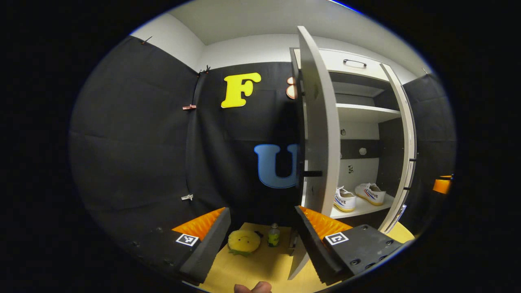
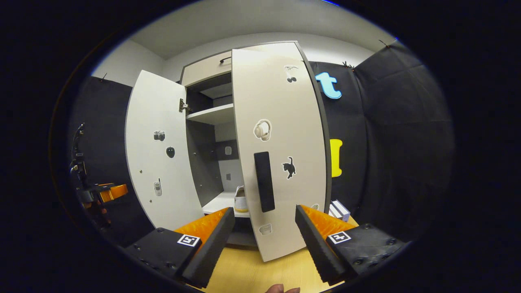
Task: Grab one shoe with the right hand and put it into the shoe cabinet, grab the other shoe with the left hand and put it into the shoe cabinet; then close the right door with the right hand and the left door with the left hand.
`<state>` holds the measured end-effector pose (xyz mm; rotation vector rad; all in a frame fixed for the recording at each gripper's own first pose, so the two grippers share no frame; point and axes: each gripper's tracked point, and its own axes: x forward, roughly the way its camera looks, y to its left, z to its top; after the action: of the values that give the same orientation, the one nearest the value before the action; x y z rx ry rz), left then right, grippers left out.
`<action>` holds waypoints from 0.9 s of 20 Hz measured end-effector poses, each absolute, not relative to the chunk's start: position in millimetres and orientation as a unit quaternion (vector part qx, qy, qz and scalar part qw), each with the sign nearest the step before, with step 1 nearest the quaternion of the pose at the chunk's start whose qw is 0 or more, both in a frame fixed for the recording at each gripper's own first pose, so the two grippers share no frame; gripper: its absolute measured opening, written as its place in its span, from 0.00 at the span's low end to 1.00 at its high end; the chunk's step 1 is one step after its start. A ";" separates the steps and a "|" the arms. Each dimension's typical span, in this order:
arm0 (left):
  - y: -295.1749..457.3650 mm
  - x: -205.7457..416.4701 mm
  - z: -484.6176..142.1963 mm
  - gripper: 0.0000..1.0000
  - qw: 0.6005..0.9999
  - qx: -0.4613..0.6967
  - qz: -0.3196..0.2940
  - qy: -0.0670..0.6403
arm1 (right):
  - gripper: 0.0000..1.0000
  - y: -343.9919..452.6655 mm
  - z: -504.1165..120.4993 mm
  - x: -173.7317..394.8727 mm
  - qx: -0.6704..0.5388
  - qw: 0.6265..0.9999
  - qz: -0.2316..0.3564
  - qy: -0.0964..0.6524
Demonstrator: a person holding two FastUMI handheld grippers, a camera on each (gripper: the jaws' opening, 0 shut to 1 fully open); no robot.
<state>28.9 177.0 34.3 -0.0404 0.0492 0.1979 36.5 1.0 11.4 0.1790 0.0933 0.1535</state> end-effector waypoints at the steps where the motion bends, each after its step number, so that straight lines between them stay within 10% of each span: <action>1: 181.3 33.8 34.4 0.97 0.994 -0.020 0.100 0.024 | 0.98 0.2 8.2 34.8 0.092 0.992 0.074 0.049; 18: 175.2 77.1 14.5 0.92 0.993 -0.019 0.107 0.039 | 0.98 -27.2 4.3 35.1 0.089 0.994 0.040 0.049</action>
<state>77.1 175.2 14.5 -0.0386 0.0790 0.2144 35.1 -27.2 4.3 0.1782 0.0989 0.0810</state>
